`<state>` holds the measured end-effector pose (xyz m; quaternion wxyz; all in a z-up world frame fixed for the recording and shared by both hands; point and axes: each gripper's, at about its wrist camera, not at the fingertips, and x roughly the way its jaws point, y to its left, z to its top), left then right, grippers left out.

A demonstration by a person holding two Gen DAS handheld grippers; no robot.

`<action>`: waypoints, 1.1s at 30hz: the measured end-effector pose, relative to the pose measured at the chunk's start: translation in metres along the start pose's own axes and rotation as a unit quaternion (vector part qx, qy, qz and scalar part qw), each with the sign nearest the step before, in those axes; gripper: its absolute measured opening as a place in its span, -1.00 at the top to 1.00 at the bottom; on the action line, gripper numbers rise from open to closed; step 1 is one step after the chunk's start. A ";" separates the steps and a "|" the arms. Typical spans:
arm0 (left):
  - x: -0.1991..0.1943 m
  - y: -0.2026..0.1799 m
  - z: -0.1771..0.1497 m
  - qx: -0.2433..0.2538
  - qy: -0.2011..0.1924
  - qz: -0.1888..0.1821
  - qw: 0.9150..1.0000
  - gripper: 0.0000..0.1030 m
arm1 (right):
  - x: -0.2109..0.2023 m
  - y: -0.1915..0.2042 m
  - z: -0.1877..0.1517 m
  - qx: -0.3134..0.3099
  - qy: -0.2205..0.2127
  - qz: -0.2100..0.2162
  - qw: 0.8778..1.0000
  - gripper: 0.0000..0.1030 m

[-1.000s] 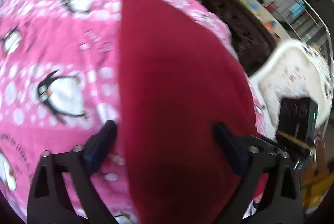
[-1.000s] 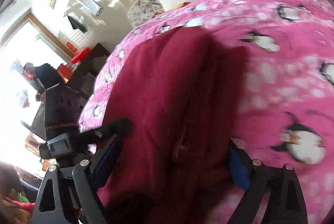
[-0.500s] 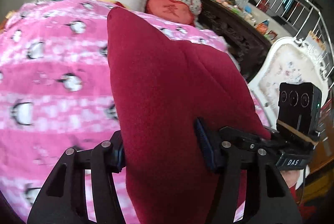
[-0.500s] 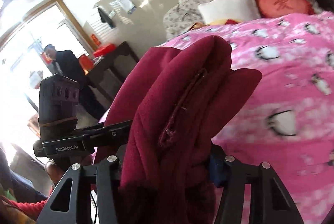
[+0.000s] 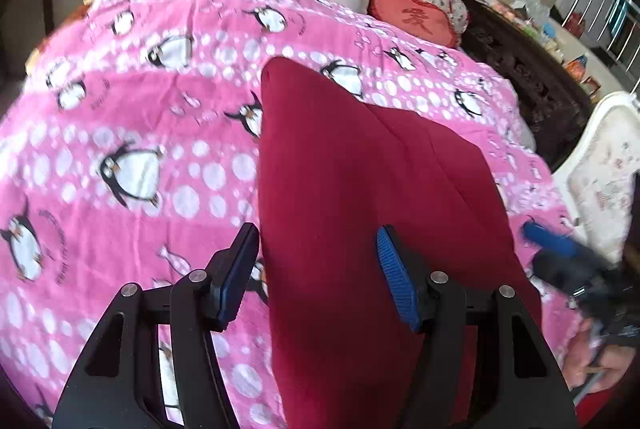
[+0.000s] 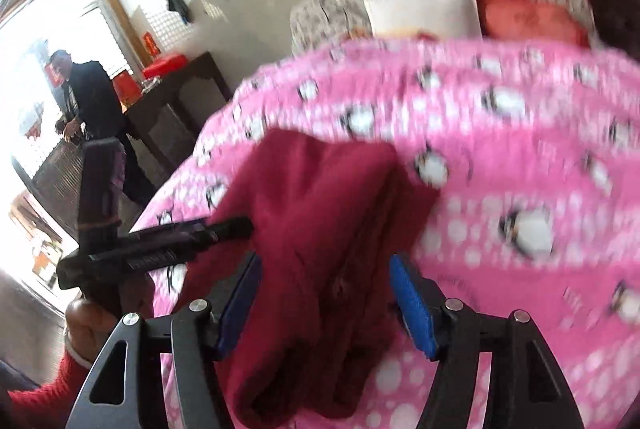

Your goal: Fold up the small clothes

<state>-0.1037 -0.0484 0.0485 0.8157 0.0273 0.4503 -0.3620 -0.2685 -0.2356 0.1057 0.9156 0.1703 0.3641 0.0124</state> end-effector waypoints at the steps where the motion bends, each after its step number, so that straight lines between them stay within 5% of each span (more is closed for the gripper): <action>1: 0.001 -0.002 0.001 0.004 0.000 0.008 1.000 -0.21 | 0.001 0.006 0.007 -0.014 -0.010 -0.004 1.000 -0.24; 5: 0.009 0.005 0.000 0.002 -0.003 0.021 1.000 -0.27 | 0.031 0.022 0.028 -0.059 0.009 -0.009 0.998 -0.01; 9: 0.013 0.003 0.000 0.004 -0.010 0.034 0.999 -0.49 | 0.076 0.018 0.031 -0.108 0.041 -0.074 0.991 0.22; 12: 0.013 0.006 0.000 -0.005 -0.006 0.027 1.000 -0.49 | 0.091 0.005 0.028 -0.107 0.046 -0.082 0.990 0.22; 21: 0.009 0.005 -0.006 -0.006 -0.018 0.038 0.999 -0.51 | 0.022 0.042 -0.002 -0.115 0.034 -0.041 0.992 0.22; 26: 0.010 0.004 -0.011 -0.009 -0.027 0.040 0.999 -0.57 | 0.035 0.043 -0.051 -0.152 0.074 -0.087 0.982 0.20; 33: -0.009 -0.006 -0.022 -0.001 -0.047 0.064 0.997 -0.56 | 0.010 0.039 -0.048 -0.099 0.028 -0.067 0.992 0.16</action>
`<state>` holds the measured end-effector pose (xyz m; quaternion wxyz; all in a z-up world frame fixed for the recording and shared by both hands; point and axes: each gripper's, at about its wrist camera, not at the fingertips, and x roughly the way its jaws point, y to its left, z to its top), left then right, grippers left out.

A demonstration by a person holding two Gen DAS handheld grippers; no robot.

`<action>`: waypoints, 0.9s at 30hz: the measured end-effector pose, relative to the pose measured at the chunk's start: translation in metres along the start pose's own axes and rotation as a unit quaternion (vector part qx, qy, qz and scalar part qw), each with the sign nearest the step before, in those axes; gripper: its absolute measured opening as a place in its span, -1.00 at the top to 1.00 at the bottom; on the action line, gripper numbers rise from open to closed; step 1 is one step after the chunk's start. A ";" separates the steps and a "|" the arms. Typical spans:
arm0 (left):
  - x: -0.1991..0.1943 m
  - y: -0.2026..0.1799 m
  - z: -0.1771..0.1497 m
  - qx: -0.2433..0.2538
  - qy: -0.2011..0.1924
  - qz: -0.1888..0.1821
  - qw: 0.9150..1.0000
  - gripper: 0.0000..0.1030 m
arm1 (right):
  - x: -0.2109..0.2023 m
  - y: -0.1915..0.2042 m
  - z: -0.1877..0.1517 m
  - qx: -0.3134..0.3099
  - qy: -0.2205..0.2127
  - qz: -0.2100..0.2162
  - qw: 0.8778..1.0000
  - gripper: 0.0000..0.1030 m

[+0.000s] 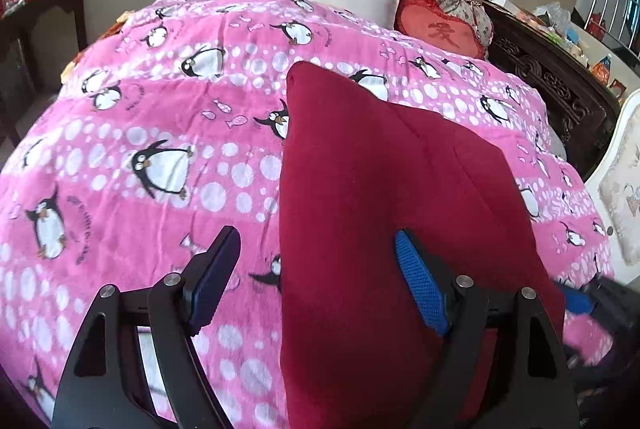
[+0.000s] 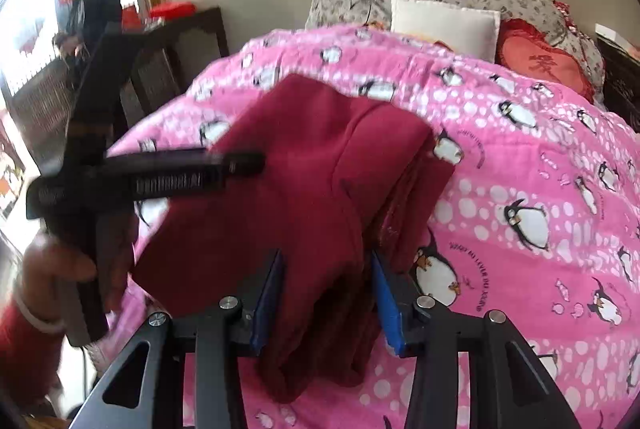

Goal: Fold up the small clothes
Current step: 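Release the folded sweater and lift both grippers away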

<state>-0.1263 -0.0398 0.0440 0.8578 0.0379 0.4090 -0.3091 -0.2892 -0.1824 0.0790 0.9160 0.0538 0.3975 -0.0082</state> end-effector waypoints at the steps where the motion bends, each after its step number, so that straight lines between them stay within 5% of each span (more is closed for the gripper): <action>1: -0.003 -0.001 -0.001 0.002 -0.003 0.003 1.000 -0.56 | -0.006 -0.001 0.002 0.005 -0.009 -0.002 1.000 0.14; 7: -0.034 0.001 -0.008 0.003 -0.051 0.057 0.997 -0.56 | -0.029 0.006 0.019 0.016 -0.066 -0.037 0.997 0.04; 15: -0.061 0.000 -0.020 0.025 -0.084 0.110 0.990 -0.56 | -0.031 0.011 0.032 0.046 -0.084 -0.028 0.995 0.03; 27: -0.074 0.011 -0.026 0.001 -0.107 0.102 0.989 -0.56 | -0.021 0.012 0.030 0.070 -0.070 -0.054 0.994 0.02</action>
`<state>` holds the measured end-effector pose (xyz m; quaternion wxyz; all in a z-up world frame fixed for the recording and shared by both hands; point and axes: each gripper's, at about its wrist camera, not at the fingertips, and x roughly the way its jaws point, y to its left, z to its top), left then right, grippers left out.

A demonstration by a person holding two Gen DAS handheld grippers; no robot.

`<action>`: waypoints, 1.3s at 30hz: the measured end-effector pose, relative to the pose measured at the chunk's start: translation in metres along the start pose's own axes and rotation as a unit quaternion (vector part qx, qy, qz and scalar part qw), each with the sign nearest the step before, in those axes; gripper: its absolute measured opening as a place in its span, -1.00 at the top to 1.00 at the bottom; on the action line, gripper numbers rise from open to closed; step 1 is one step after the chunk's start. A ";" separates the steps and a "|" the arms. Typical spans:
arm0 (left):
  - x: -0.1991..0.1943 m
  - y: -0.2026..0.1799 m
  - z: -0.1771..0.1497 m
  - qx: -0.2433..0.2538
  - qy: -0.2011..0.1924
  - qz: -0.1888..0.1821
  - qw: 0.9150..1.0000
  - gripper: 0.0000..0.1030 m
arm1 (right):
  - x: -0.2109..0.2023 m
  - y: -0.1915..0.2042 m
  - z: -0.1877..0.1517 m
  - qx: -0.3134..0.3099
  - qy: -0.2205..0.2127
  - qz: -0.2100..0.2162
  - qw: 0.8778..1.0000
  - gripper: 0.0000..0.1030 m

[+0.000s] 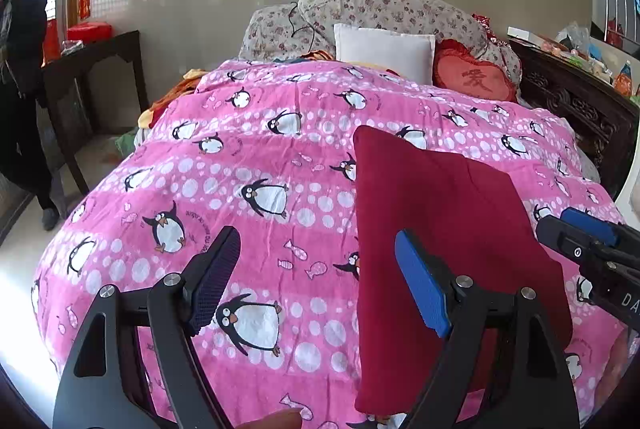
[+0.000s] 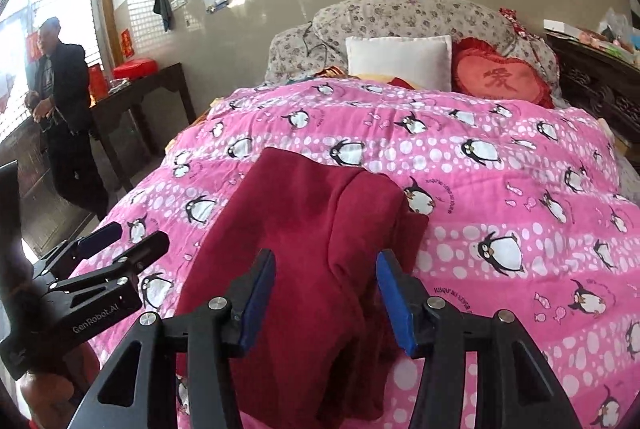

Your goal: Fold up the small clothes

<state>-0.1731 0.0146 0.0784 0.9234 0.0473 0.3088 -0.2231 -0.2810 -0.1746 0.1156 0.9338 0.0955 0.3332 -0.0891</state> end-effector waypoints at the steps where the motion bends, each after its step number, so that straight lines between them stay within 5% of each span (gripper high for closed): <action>1: 0.001 0.000 0.000 -0.001 0.001 0.000 1.000 -0.56 | 0.001 -0.001 0.000 0.001 0.001 -0.002 1.000 0.02; 39: 0.015 -0.029 -0.002 0.018 0.016 -0.014 1.000 -0.56 | 0.014 -0.006 0.001 0.012 0.017 -0.018 1.000 -0.18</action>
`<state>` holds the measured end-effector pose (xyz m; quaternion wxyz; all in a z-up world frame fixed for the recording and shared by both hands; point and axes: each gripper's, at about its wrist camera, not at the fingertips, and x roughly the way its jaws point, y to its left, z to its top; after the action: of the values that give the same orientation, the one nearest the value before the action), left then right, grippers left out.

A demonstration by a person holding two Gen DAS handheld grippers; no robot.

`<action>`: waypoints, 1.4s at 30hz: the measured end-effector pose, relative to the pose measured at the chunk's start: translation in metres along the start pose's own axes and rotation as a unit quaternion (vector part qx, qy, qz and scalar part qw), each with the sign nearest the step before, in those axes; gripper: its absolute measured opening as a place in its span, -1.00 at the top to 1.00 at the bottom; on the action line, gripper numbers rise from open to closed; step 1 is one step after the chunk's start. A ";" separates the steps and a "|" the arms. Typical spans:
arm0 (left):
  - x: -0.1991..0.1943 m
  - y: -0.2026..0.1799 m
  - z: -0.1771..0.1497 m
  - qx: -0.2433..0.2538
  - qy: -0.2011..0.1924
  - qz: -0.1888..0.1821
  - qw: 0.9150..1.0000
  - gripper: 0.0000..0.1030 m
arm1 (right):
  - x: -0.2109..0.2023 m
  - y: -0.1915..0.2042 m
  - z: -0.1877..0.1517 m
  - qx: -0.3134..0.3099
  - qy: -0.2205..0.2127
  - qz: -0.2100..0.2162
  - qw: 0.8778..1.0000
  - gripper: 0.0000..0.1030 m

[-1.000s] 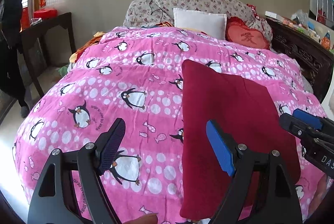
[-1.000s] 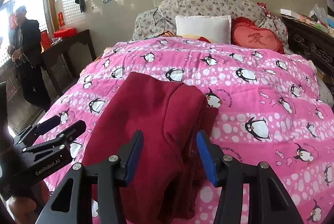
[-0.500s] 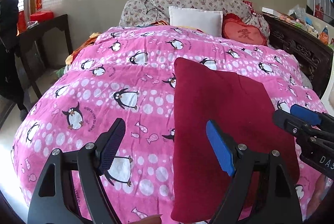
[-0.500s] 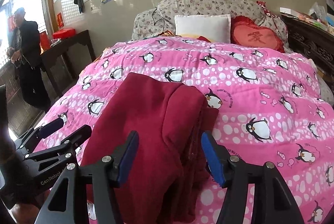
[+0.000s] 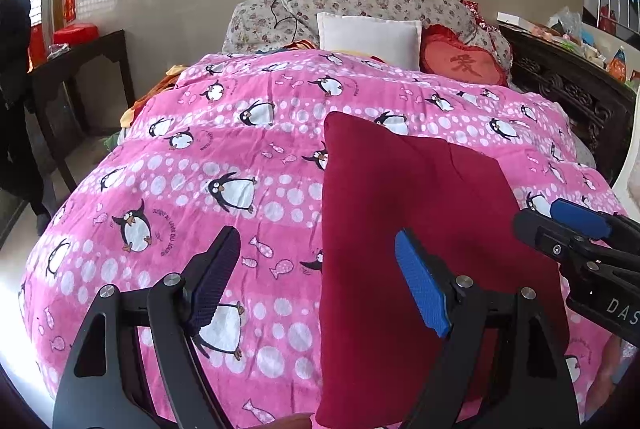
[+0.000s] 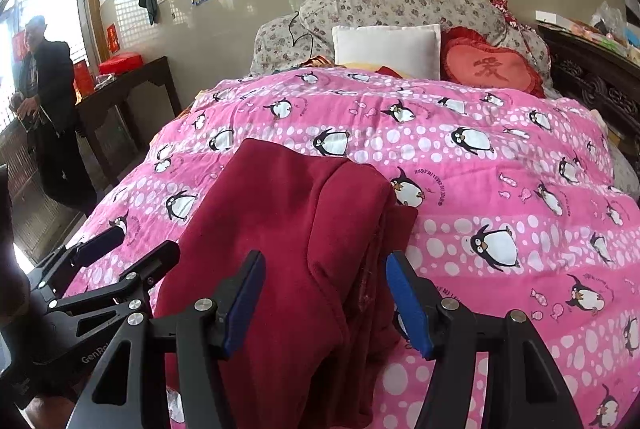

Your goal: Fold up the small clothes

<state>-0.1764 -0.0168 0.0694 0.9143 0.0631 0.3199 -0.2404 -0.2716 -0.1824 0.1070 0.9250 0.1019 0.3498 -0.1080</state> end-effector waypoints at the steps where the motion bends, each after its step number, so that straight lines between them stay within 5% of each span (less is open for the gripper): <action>1: 0.001 0.000 0.000 0.000 0.001 0.000 1.000 -0.56 | 0.000 -0.001 0.000 0.004 0.001 0.002 1.000 -0.18; 42: 0.008 -0.010 -0.002 0.011 0.005 0.001 1.000 -0.56 | 0.014 0.007 -0.002 -0.004 0.020 0.011 1.000 -0.20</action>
<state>-0.1769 -0.0281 0.0639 0.9121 0.0745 0.3222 -0.2423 -0.2605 -0.1774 0.0969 0.9195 0.1043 0.3671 -0.0941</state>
